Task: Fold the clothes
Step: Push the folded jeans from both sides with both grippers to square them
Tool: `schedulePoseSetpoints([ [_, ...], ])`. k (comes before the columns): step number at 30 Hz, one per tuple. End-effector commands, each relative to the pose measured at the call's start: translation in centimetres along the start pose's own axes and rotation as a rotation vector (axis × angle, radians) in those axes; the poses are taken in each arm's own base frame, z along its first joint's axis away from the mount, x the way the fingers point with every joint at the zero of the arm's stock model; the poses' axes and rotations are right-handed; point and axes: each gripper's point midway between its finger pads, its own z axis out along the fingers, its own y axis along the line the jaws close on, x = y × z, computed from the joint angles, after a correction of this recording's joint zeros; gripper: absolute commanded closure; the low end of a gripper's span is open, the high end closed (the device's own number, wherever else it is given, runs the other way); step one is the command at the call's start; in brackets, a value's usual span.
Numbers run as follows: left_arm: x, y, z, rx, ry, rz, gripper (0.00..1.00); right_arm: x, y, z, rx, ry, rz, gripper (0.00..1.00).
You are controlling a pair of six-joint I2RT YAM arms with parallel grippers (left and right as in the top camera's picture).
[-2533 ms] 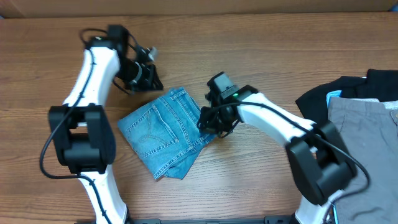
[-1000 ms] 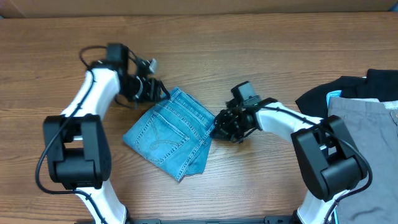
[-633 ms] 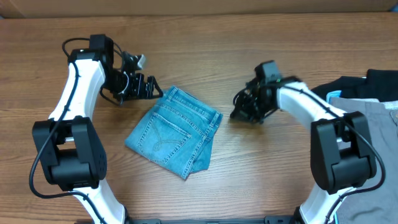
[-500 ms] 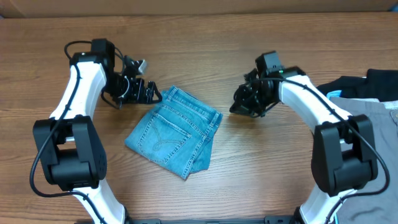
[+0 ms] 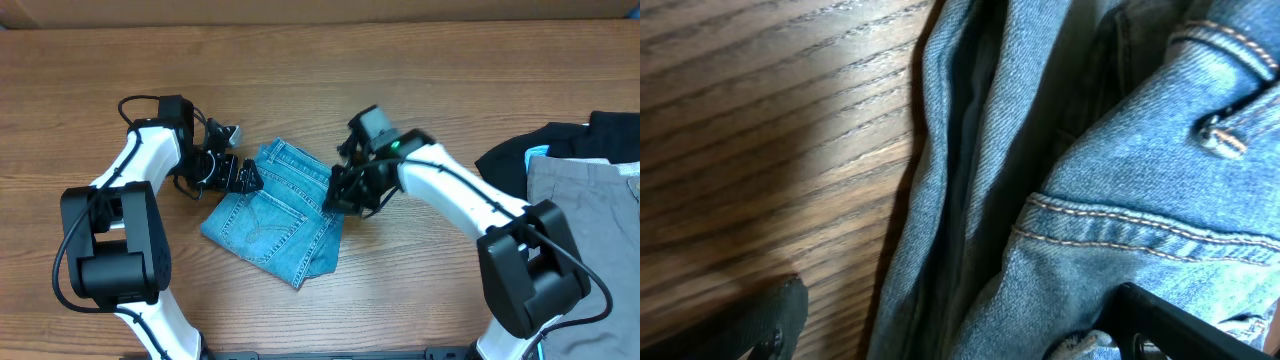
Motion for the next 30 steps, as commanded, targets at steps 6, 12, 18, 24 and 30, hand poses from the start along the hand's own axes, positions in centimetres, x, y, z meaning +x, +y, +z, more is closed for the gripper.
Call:
schedulePoseSetpoints([
  [6,1.9,-1.5,1.0,0.094,0.036,-0.001,0.0,1.1,-3.8,4.9,0.024,-0.069,0.168,0.96],
  [12,1.9,-1.7,1.1,0.097,0.041,0.001,0.0,-3.4,-8.4,2.0,0.054,-0.227,0.356,0.96],
  [18,1.9,-1.7,1.1,0.097,0.041,0.001,0.0,-6.0,-10.3,-0.9,-0.006,-0.265,0.298,0.96],
  [24,1.6,-3.3,1.2,0.166,0.027,0.011,0.0,-5.3,-7.1,-3.9,-0.041,-0.191,0.136,0.96],
  [30,1.5,-4.1,1.8,0.157,0.037,0.061,0.0,-3.4,-1.5,-6.3,-0.112,-0.17,-0.021,0.96],
])
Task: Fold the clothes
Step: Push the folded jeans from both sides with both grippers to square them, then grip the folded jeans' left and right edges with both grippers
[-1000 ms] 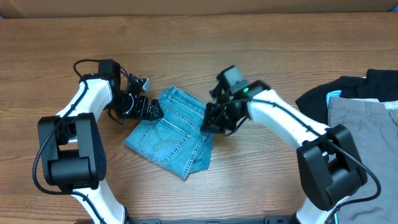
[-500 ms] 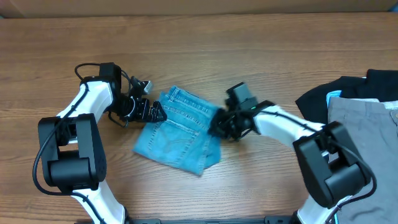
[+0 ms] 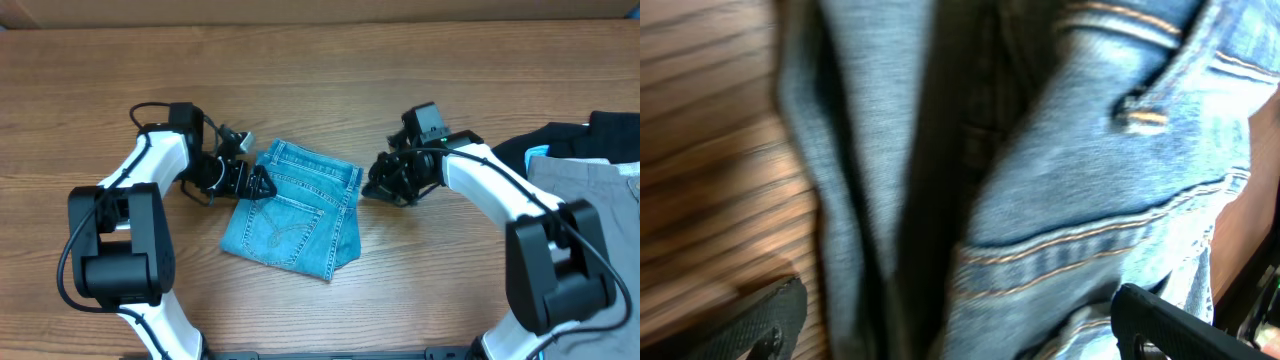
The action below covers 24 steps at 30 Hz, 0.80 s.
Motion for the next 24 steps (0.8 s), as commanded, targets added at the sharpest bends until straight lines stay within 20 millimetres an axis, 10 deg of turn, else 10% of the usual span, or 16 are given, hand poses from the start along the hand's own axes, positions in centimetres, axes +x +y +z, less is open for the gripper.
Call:
schedulePoseSetpoints([
  [1,0.4,-0.7,0.9,0.024,0.017,0.039,0.0,1.7,5.3,-2.0,-0.113,-0.003,-0.177,0.96],
  [13,1.3,2.8,0.6,-0.179,0.071,0.01,0.0,5.5,3.3,4.9,0.105,0.097,-0.097,0.96],
  [24,1.1,-1.3,2.4,-0.021,0.06,0.068,0.0,6.9,0.9,9.7,0.129,0.229,-0.013,0.96],
])
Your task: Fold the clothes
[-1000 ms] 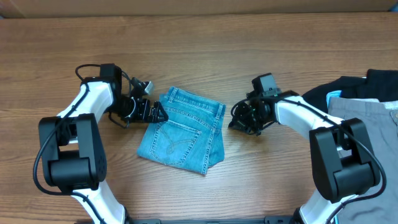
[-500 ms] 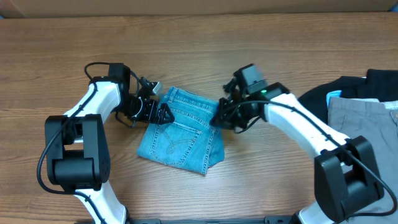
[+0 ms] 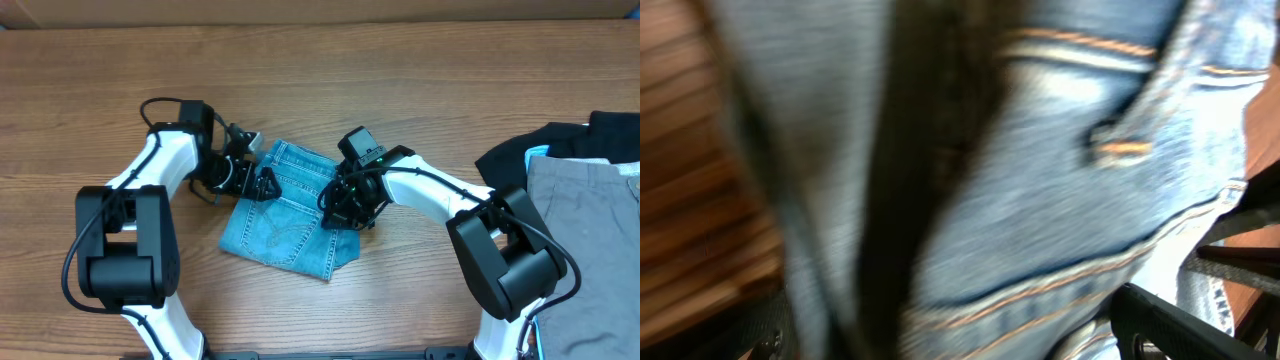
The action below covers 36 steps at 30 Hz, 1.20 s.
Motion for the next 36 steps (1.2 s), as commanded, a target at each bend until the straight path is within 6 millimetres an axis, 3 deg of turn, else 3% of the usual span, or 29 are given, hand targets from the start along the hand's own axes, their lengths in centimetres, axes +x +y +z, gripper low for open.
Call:
schedulePoseSetpoints([
  [1,1.5,-1.9,2.4,0.051,0.051,0.03,0.01,0.2,-1.0,2.0,0.025,0.037,0.032,0.96],
  [5,2.5,-2.9,3.9,0.044,0.087,0.067,0.1,0.1,-0.9,2.0,0.019,0.036,0.029,0.96],
  [9,3.3,-2.3,4.9,-0.017,0.111,0.025,0.27,0.1,-0.8,2.0,0.018,0.036,0.028,0.96],
  [13,2.8,-2.6,5.4,0.01,0.071,-0.025,0.44,0.1,-0.8,2.0,0.018,0.035,0.028,0.96],
  [16,2.7,-2.9,5.4,0.03,0.068,-0.026,0.66,0.1,-0.8,2.0,0.018,0.036,0.028,0.96],
  [19,2.9,-3.3,5.3,0.052,0.072,-0.033,0.96,0.3,-0.7,2.0,0.01,0.044,0.027,0.96],
  [26,2.7,-3.7,4.0,0.058,0.104,-0.057,0.96,1.2,1.5,0.2,-0.074,0.061,-0.047,0.96],
  [30,0.9,-4.5,1.3,0.062,0.111,-0.038,0.96,1.3,4.0,-3.2,-0.12,-0.03,-0.13,0.96],
  [36,-4.8,-5.5,-5.1,0.012,0.004,0.004,0.96,0.5,6.5,-10.1,-0.171,-0.243,-0.209,0.96],
])
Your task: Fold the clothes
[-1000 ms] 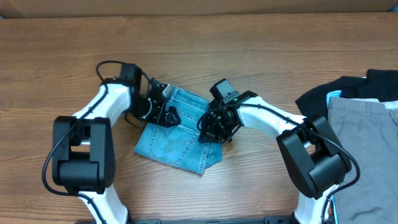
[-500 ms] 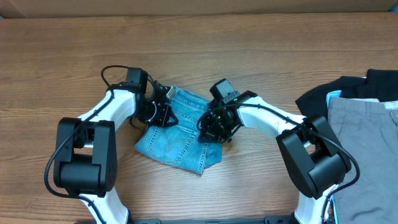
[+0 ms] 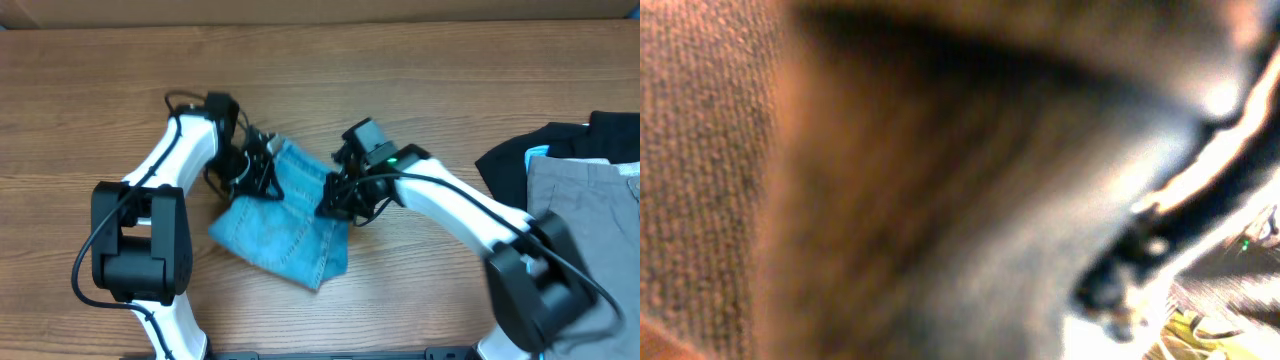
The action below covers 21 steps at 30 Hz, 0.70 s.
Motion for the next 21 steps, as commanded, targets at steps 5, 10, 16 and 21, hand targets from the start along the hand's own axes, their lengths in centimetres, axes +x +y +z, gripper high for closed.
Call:
schedulePoseSetpoints([
  [5,-8.0,-1.1,-10.3,-0.053,-0.313,0.126,0.96,-2.0,3.0,-8.2,-0.066,-0.234,-0.078,0.96],
  [10,-10.5,2.6,-14.9,-0.135,-0.475,0.116,0.96,-1.9,1.8,-9.2,-0.048,-0.235,-0.032,0.96],
  [16,-12.7,8.9,-18.8,-0.186,-0.651,0.059,0.96,-1.7,1.5,-9.1,-0.036,-0.231,-0.022,0.96],
  [21,-14.1,14.6,-18.4,-0.149,-0.721,-0.005,0.96,-1.8,1.4,-9.1,-0.03,-0.236,-0.017,0.96],
])
